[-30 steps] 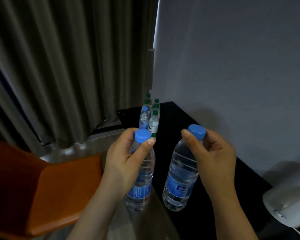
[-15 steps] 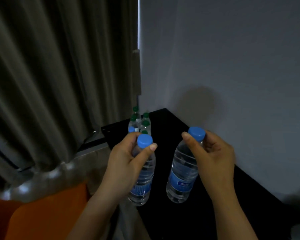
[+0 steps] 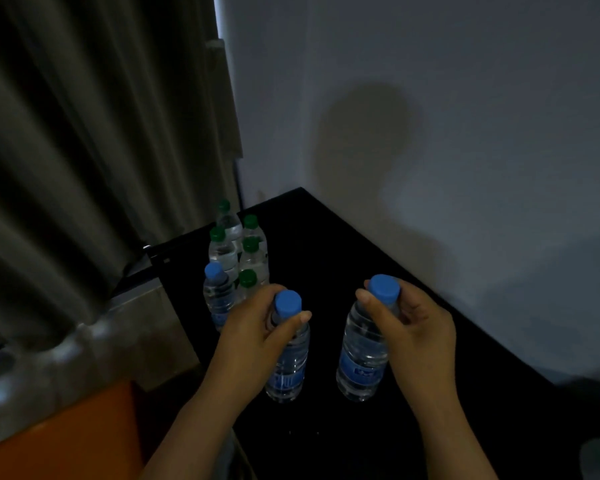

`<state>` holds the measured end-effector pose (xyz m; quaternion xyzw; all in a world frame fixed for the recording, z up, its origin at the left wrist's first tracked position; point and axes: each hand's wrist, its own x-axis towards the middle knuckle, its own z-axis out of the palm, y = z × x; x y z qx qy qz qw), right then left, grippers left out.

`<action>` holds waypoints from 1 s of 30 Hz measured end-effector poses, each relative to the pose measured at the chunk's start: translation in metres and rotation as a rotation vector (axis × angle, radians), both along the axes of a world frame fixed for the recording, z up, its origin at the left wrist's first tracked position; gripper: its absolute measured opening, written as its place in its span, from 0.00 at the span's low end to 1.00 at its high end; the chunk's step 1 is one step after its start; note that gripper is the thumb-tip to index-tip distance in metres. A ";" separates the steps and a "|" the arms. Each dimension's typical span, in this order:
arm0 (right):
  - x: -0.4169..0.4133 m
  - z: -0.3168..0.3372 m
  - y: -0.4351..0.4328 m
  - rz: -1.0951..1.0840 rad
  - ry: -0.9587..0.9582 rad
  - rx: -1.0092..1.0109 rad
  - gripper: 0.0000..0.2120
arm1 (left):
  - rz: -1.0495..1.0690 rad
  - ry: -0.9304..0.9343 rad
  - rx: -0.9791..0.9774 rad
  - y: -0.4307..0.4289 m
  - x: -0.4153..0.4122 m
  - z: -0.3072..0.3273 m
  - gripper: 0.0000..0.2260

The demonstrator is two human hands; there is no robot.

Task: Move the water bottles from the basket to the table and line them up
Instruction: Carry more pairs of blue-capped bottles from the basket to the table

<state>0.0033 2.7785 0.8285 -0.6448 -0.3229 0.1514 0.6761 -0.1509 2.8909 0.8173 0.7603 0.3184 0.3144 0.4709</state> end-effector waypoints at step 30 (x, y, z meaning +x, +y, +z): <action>0.102 -0.109 0.150 -0.019 0.084 -0.172 0.17 | -0.136 0.170 -0.095 0.186 0.137 -0.088 0.13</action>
